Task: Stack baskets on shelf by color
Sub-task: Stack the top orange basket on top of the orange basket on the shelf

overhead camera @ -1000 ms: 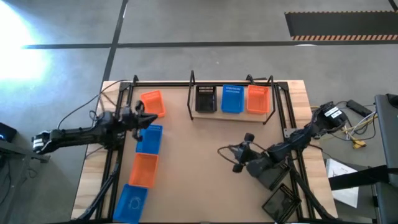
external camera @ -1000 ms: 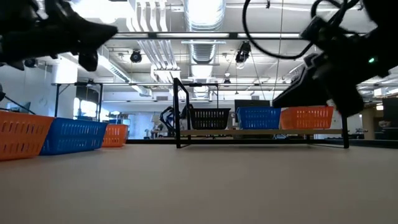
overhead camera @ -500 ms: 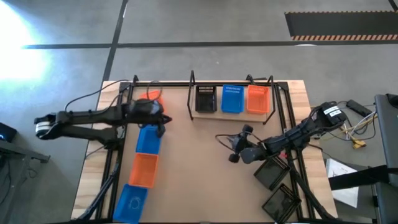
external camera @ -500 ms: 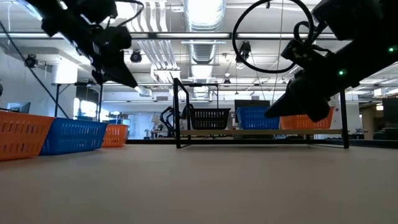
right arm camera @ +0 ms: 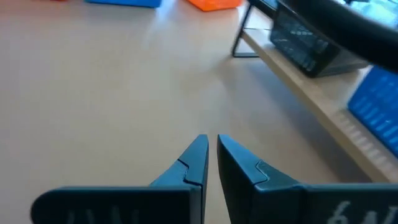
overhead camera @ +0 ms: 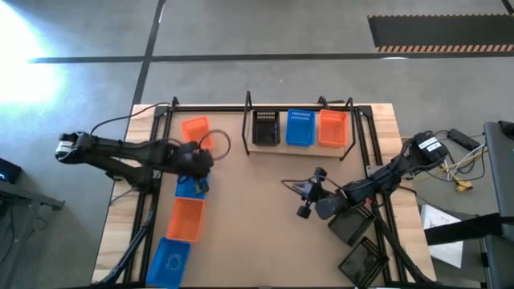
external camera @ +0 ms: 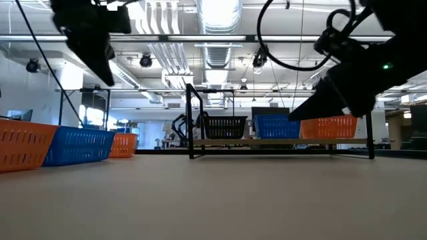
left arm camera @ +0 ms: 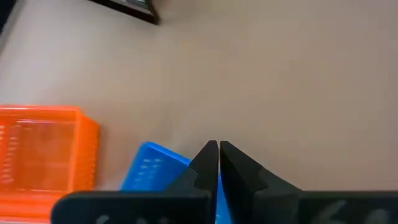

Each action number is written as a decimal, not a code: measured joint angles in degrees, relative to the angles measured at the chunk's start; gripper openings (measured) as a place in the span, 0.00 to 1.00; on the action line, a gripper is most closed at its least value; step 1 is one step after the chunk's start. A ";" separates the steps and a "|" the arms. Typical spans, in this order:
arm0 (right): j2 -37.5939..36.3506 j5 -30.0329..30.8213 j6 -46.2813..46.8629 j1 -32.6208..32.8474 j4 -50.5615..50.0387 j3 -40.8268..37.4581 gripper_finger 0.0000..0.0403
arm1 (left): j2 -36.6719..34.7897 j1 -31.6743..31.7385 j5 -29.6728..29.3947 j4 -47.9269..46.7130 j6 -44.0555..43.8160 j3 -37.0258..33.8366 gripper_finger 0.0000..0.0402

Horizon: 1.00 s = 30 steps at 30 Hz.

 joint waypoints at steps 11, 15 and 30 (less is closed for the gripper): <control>0.00 0.00 1.75 5.79 0.81 0.33 0.07 | -0.03 -24.33 -3.50 -2.10 -19.58 -0.27 0.00; 0.00 0.09 3.01 5.82 0.82 0.33 0.07 | -0.03 -29.73 -0.59 -5.18 -28.18 0.40 0.00; 0.00 3.06 3.02 5.82 4.92 0.33 0.07 | 1.11 -21.55 -14.28 -6.55 -21.69 -4.06 0.00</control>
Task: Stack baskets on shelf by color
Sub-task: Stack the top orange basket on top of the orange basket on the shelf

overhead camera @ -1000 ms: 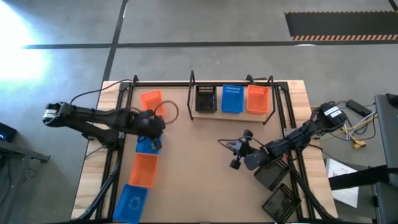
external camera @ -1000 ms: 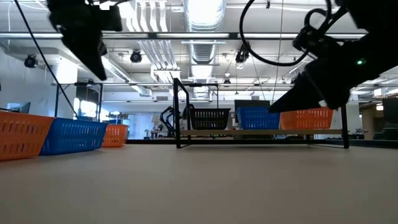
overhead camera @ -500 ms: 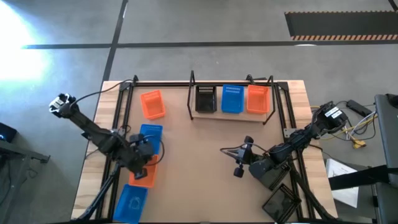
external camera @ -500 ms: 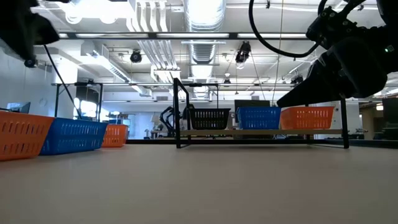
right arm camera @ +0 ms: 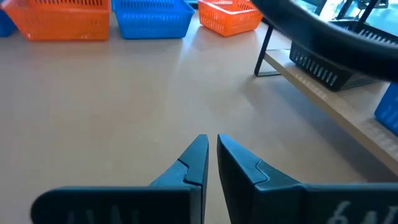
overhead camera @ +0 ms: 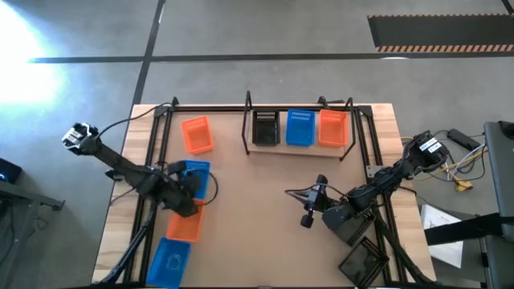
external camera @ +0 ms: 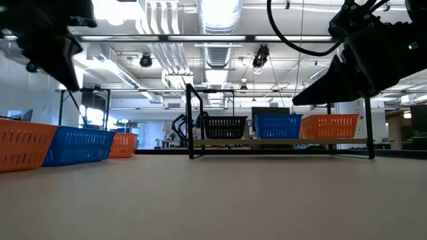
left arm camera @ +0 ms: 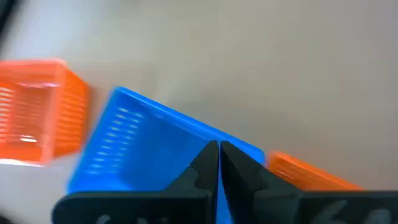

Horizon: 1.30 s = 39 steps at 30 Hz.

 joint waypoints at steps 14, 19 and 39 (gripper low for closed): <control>0.00 -0.02 3.47 0.13 1.45 0.02 0.07 | -0.61 36.33 4.28 5.51 26.67 -3.57 0.42; 0.00 -0.09 4.21 0.13 1.46 0.02 0.07 | -0.61 43.84 12.43 16.41 35.32 -7.63 0.48; -10.75 4.66 -5.36 13.83 -1.95 2.84 0.07 | 8.70 48.31 7.30 31.55 44.43 -12.58 0.39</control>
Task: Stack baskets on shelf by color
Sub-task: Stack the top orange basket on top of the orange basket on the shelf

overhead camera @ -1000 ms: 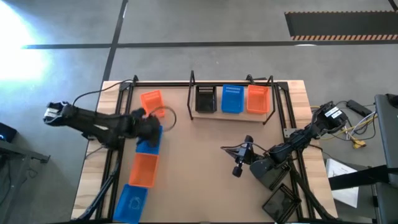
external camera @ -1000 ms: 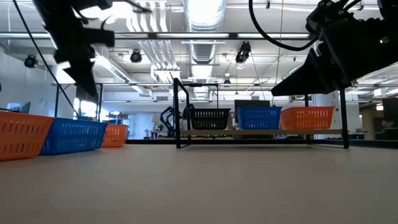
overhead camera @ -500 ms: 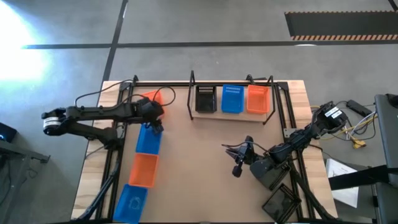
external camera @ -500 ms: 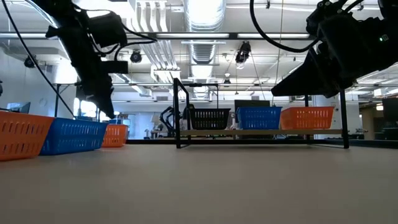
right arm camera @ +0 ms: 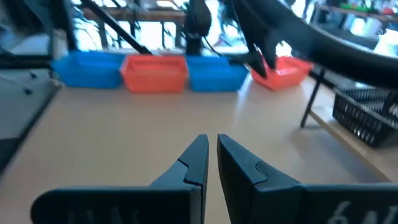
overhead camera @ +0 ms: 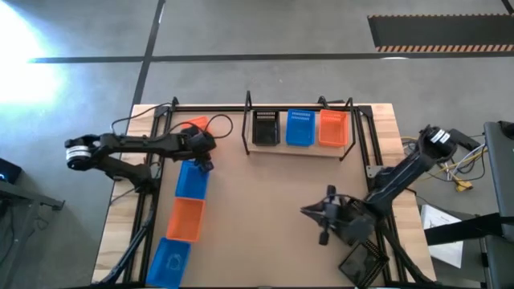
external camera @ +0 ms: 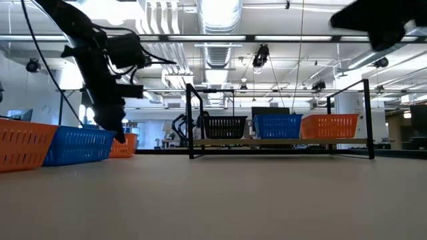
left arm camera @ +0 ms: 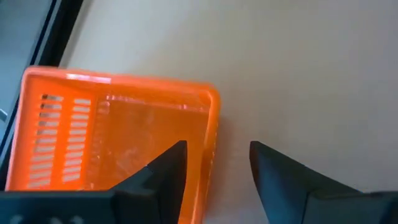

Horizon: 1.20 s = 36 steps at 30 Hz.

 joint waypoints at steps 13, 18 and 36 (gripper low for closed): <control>0.05 8.75 -1.14 8.60 0.24 0.24 0.07 | 9.29 0.86 1.16 2.69 5.24 4.00 0.03; 0.37 8.87 -2.01 9.82 0.37 1.75 0.07 | 6.52 -2.12 1.64 -2.69 6.15 6.59 0.01; 0.60 11.08 -2.87 10.70 0.33 2.71 0.07 | -10.29 -41.16 -5.94 1.06 0.30 13.97 0.00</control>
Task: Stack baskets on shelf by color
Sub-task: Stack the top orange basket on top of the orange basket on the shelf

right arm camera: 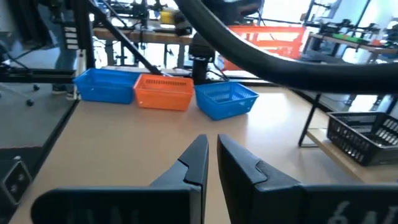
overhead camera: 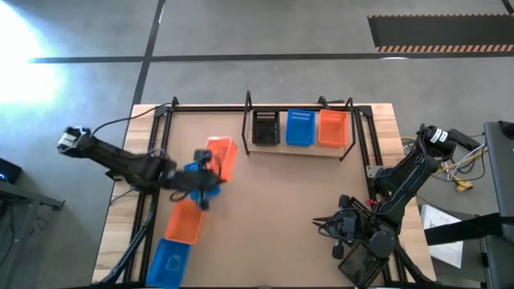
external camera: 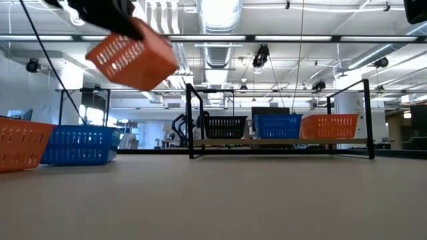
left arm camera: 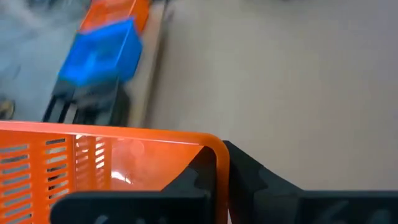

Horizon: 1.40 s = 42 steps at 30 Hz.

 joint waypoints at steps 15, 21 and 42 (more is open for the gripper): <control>-0.01 0.96 -0.34 -0.01 -0.17 -0.02 0.07 | 35.20 -2.06 8.61 21.18 -1.89 16.37 0.00; 0.39 0.92 1.09 -0.03 -0.27 -0.13 0.07 | 48.33 0.25 18.65 18.85 -1.86 27.34 0.00; 4.31 0.78 1.83 -0.02 -0.57 -0.76 0.07 | 56.40 3.87 30.39 16.49 -1.17 40.77 0.30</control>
